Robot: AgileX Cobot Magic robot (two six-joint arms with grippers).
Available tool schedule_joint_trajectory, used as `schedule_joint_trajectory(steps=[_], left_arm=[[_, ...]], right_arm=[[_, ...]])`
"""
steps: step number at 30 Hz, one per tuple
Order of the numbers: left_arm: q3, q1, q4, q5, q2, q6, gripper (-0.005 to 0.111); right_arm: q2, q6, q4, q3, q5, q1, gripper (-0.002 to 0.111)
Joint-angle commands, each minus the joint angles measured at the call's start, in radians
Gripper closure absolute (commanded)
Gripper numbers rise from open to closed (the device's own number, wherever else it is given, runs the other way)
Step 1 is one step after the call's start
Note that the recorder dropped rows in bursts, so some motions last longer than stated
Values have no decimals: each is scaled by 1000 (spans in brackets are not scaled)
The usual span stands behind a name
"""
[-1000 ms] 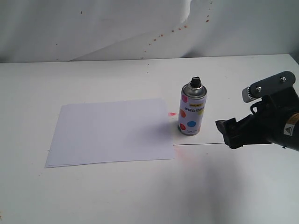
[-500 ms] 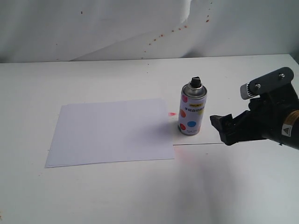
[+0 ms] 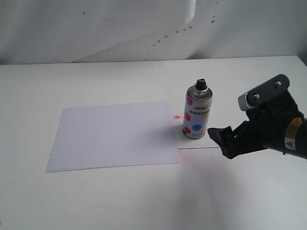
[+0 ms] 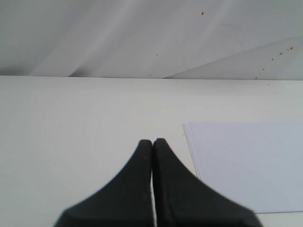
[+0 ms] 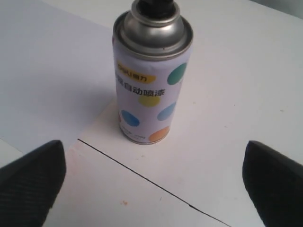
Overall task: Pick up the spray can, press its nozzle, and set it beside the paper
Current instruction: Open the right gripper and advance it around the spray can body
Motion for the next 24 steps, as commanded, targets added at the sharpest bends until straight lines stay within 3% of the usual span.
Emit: schedule_joint_trajectory(steps=[1,16,24], left_arm=[[5,2,-1,-10,-4,-2,107],[5,2,-1,-10,-4,-2,107],[5,2,-1,-10,-4,-3,107]], right_arm=[[60,15,-9,5,-80,3,16],[301,-8,47,3,-512,-92,16],[415,-8,-3,-64,-535,-95,16]])
